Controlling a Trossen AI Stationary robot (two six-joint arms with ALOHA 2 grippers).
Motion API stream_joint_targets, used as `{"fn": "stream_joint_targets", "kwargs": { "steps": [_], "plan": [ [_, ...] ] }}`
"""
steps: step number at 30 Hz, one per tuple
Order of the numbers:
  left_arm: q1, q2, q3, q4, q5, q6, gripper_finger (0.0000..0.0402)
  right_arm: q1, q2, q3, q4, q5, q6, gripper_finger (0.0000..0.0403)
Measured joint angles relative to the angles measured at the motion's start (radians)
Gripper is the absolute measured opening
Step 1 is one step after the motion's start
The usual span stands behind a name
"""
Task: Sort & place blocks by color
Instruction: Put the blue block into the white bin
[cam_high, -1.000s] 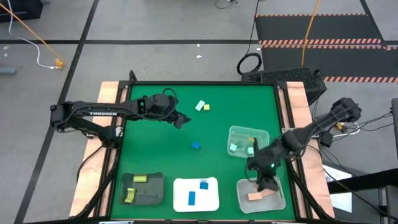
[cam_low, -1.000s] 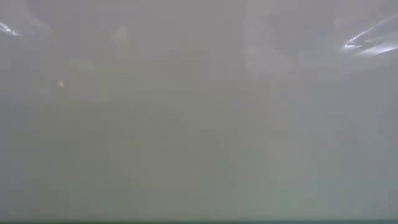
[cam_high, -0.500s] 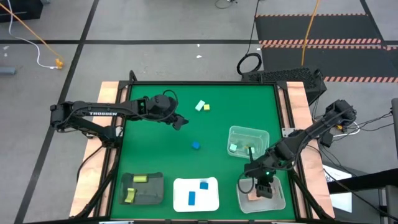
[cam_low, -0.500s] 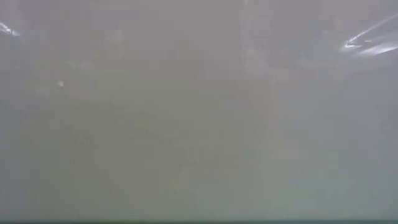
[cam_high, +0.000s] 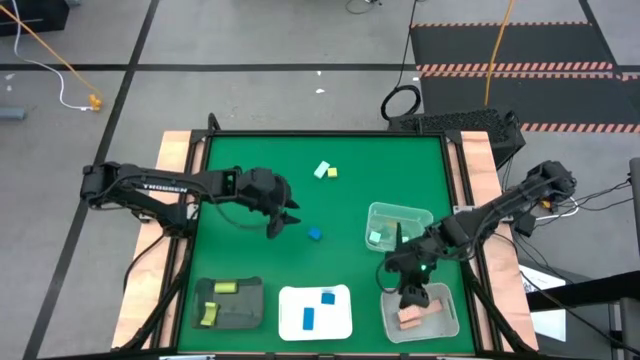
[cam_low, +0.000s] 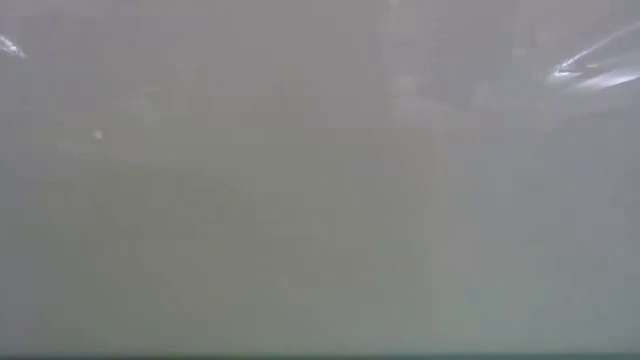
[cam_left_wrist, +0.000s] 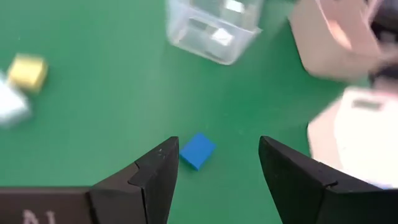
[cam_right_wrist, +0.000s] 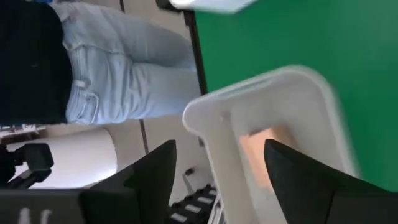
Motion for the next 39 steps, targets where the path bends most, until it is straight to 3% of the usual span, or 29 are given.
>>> {"fn": "stream_joint_targets", "kwargs": {
  "steps": [6,12,18,27,39],
  "plan": [
    [-0.058,0.065,0.0,0.049,-0.042,0.34,0.0223,-0.09,-0.001,0.0,-0.026,0.0,-0.144,0.0235],
    [-0.058,0.205,0.0,0.06,-0.043,0.477,0.0223,-0.203,-0.001,0.0,-0.132,0.002,-0.283,0.0235],
    [-0.055,0.338,-0.001,0.163,-0.01,0.467,0.0223,-0.275,-0.002,0.0,-0.203,0.062,-0.381,0.0235],
    [-0.027,0.402,0.002,0.359,0.021,0.495,0.0223,-0.33,-0.002,0.0,-0.212,0.083,-0.511,0.0235],
    [-0.043,0.539,0.0,0.356,0.032,0.491,0.0223,-0.375,-0.002,0.0,-0.218,0.086,-0.563,0.0235]
  ]
}}
